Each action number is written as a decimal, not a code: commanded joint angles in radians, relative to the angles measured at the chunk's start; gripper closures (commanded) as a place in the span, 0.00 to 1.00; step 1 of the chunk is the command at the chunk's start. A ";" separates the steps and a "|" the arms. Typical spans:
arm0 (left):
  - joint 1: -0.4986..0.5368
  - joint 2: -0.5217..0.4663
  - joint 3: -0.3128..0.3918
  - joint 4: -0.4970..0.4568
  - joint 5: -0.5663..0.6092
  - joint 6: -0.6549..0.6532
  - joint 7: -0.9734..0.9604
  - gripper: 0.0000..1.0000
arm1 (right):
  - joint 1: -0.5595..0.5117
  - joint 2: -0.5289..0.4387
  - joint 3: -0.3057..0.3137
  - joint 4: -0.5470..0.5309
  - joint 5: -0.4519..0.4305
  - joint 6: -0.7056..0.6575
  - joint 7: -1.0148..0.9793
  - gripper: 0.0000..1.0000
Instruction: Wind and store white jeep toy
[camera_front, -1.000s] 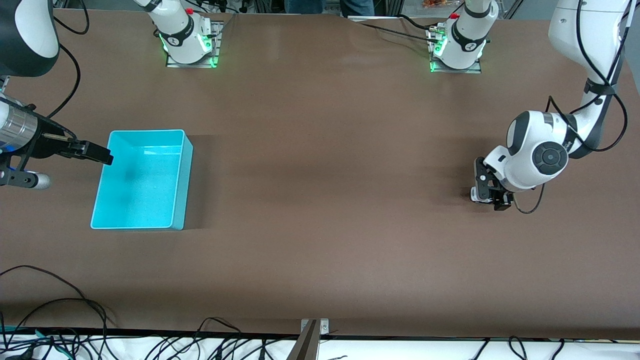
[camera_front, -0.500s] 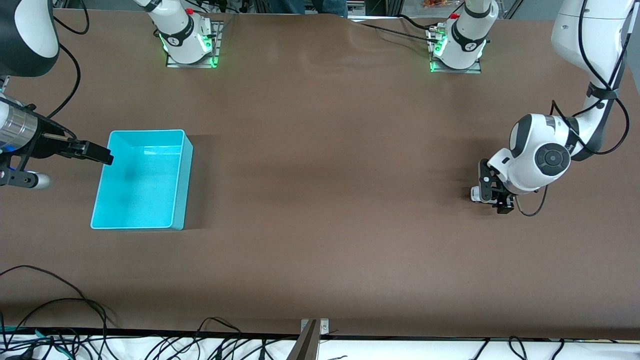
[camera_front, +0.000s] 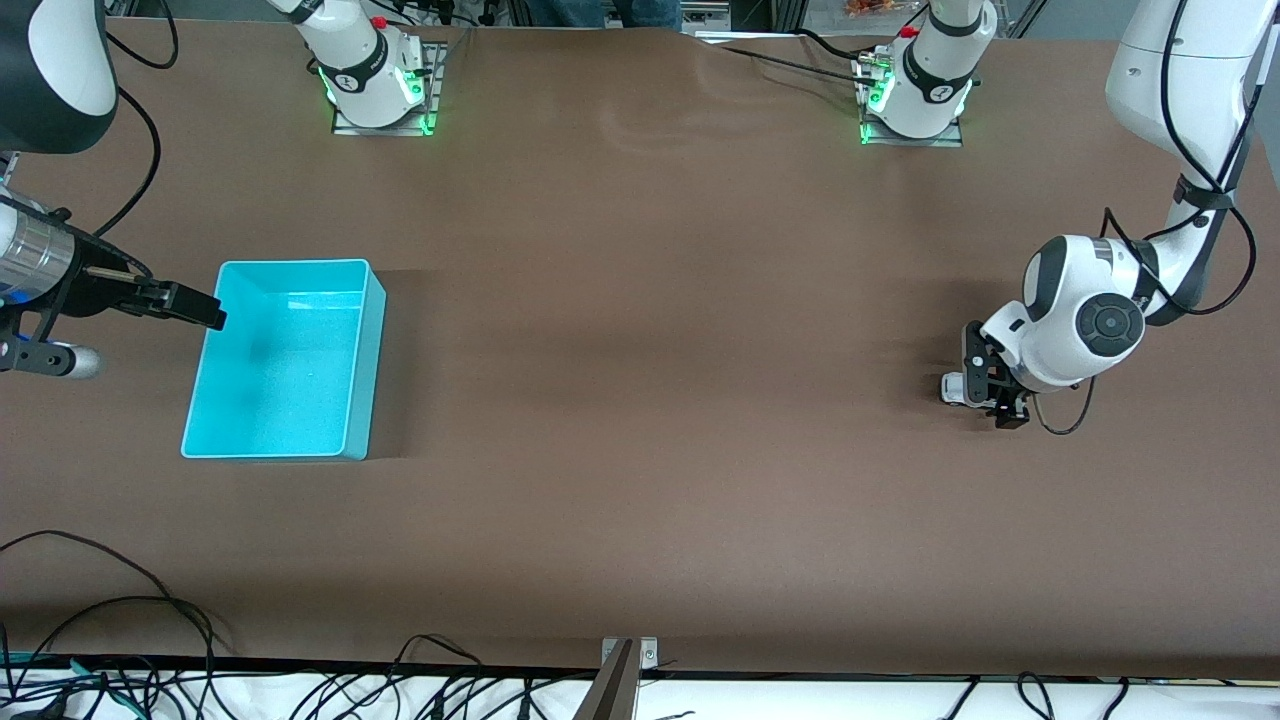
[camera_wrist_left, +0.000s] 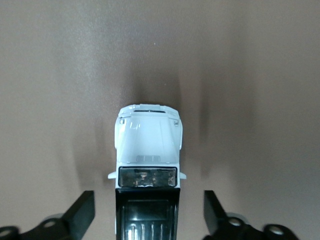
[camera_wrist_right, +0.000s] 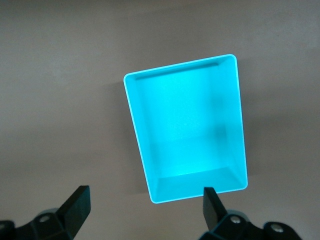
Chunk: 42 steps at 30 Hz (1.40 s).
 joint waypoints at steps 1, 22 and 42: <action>0.006 0.005 -0.004 0.014 0.041 0.002 0.011 0.67 | -0.008 -0.011 0.000 -0.011 0.020 0.003 -0.017 0.00; 0.034 0.016 -0.004 0.010 0.012 0.029 -0.073 0.87 | -0.008 -0.011 0.000 -0.011 0.020 0.003 -0.017 0.00; 0.029 0.026 -0.004 0.013 -0.013 0.025 -0.087 0.90 | -0.008 -0.011 0.000 -0.011 0.020 0.003 -0.016 0.00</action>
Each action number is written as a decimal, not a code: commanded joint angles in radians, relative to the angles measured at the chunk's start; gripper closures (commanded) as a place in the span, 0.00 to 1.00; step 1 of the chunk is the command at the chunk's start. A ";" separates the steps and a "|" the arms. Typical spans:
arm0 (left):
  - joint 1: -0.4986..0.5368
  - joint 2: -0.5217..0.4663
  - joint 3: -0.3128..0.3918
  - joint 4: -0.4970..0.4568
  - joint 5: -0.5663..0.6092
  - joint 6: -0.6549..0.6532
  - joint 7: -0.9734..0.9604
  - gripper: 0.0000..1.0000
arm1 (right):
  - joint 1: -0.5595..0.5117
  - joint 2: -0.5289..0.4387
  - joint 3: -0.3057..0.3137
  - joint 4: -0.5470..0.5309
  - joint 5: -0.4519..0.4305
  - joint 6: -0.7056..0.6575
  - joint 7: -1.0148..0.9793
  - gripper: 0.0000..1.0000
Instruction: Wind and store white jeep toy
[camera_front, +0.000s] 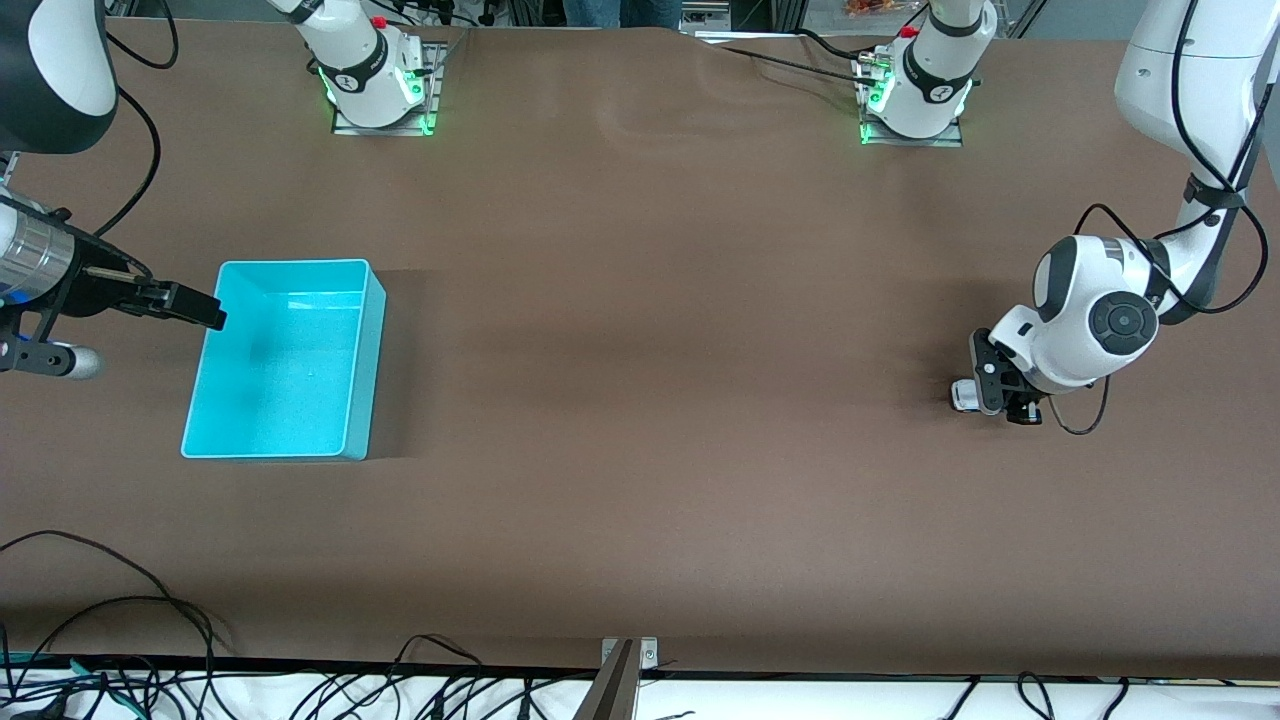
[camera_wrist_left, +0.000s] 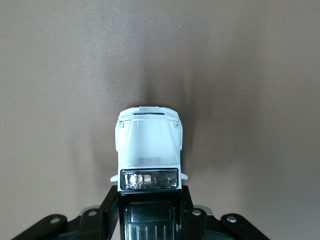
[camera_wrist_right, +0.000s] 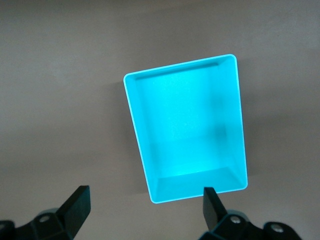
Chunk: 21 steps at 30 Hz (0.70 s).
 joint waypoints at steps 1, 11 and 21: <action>-0.001 0.026 -0.004 0.010 -0.013 0.004 0.006 0.90 | -0.008 -0.011 0.000 -0.011 0.020 0.003 -0.016 0.00; 0.008 0.052 0.001 0.014 -0.008 0.001 0.019 0.94 | -0.006 -0.011 0.000 -0.009 0.020 0.005 -0.006 0.00; 0.077 0.106 0.005 0.039 0.007 0.005 0.108 0.94 | -0.003 -0.011 0.002 -0.009 0.018 0.005 -0.003 0.00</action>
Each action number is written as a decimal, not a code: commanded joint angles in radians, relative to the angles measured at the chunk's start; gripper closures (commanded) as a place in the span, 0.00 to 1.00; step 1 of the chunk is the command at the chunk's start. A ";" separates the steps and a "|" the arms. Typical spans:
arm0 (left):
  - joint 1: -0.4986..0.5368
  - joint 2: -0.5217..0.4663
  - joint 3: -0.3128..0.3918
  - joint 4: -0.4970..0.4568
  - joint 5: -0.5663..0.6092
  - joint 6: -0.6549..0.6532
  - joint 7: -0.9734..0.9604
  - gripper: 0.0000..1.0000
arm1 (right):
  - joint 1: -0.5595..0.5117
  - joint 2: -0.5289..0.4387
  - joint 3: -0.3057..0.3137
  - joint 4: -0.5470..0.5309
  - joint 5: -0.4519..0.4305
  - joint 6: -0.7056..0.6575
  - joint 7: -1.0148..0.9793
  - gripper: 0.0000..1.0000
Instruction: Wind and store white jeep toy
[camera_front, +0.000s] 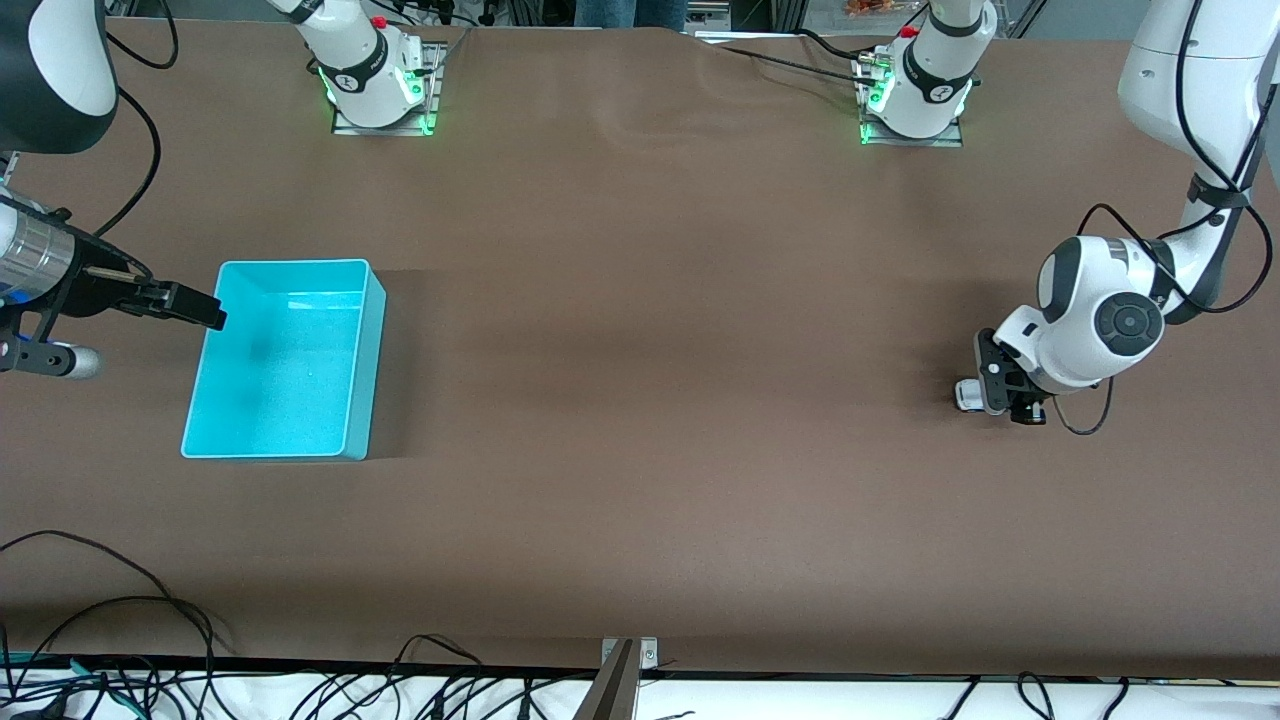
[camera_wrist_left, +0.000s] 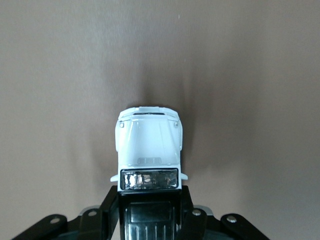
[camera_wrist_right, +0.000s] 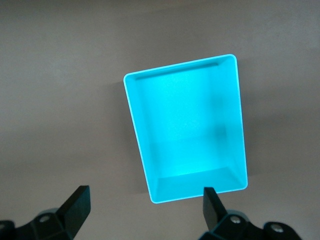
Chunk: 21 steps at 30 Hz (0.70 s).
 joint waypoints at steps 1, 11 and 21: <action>0.061 0.107 0.000 0.035 0.011 0.009 0.087 0.94 | -0.004 -0.011 0.002 -0.009 0.018 0.005 -0.005 0.00; 0.176 0.131 0.000 0.064 0.077 0.012 0.200 0.94 | -0.004 -0.011 0.002 -0.009 0.018 0.005 -0.003 0.00; 0.280 0.176 -0.004 0.110 0.068 0.012 0.317 0.94 | -0.004 -0.011 0.002 -0.009 0.018 0.005 -0.003 0.00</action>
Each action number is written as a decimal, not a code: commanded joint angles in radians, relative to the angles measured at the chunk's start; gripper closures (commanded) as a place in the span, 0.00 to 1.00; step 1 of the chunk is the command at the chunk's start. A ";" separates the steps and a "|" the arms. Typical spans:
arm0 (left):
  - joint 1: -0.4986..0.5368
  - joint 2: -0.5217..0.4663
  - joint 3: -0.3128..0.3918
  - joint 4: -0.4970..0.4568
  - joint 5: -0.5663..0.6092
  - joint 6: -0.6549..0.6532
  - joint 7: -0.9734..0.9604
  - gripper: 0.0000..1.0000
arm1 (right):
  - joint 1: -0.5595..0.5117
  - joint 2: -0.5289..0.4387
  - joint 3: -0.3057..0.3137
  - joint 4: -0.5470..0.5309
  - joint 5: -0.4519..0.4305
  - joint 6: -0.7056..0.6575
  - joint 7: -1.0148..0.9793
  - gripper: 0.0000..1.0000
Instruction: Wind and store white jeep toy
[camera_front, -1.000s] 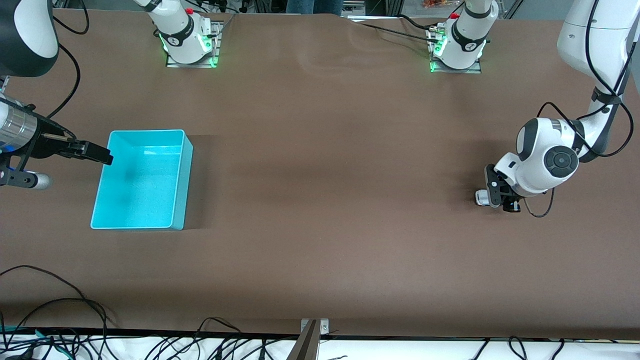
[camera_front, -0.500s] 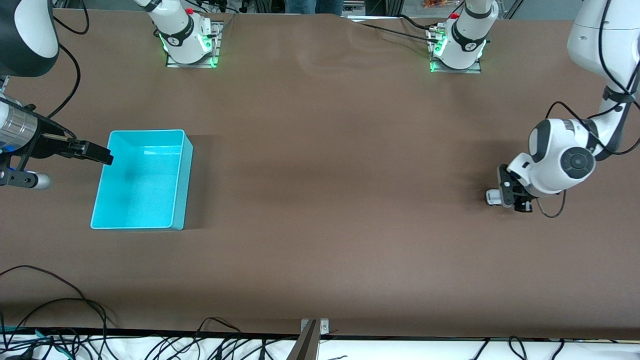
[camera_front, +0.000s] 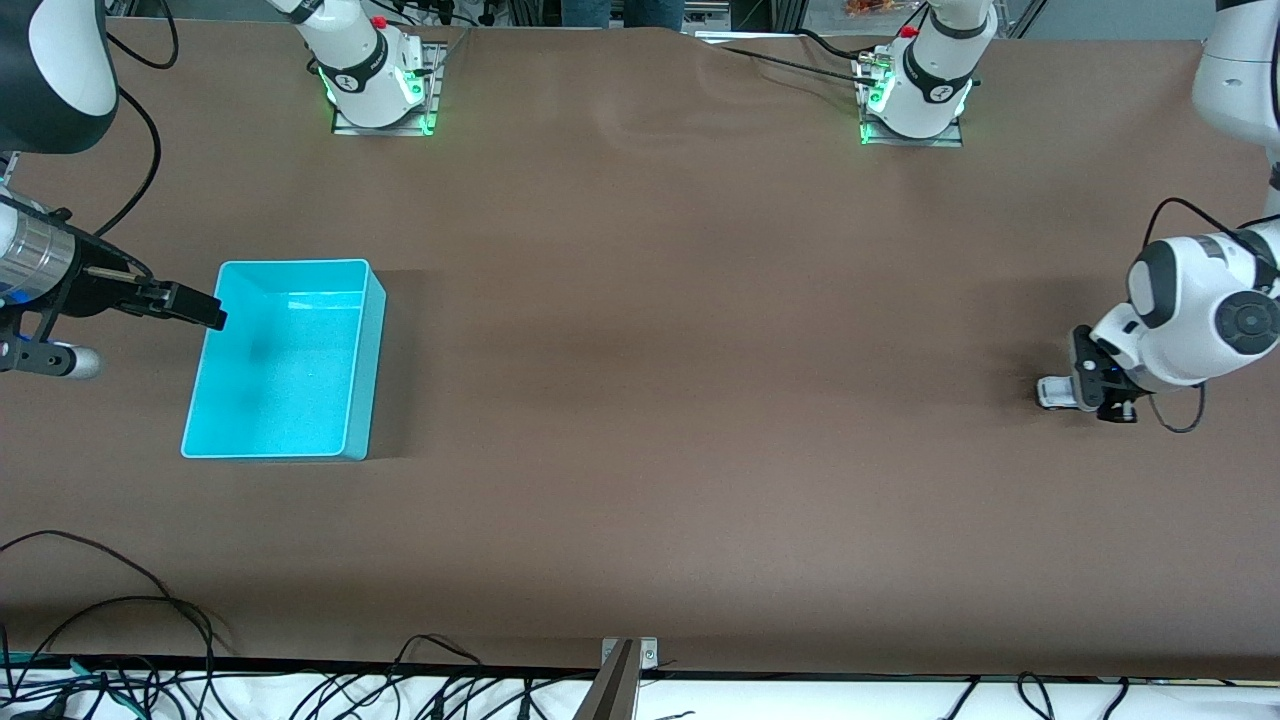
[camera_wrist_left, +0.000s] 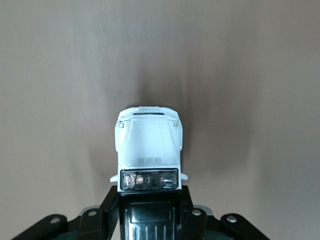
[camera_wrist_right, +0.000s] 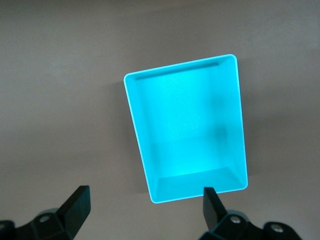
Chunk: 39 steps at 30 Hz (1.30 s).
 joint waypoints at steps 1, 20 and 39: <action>0.064 0.120 -0.003 0.019 0.029 0.012 0.080 0.94 | -0.004 -0.011 0.003 -0.009 0.018 0.005 -0.003 0.00; 0.181 0.149 -0.003 0.066 0.030 0.012 0.166 0.94 | -0.002 -0.011 0.003 -0.009 0.020 0.005 -0.003 0.00; 0.202 0.154 -0.005 0.083 0.025 0.010 0.192 0.61 | -0.002 -0.011 0.003 -0.009 0.018 0.005 -0.003 0.00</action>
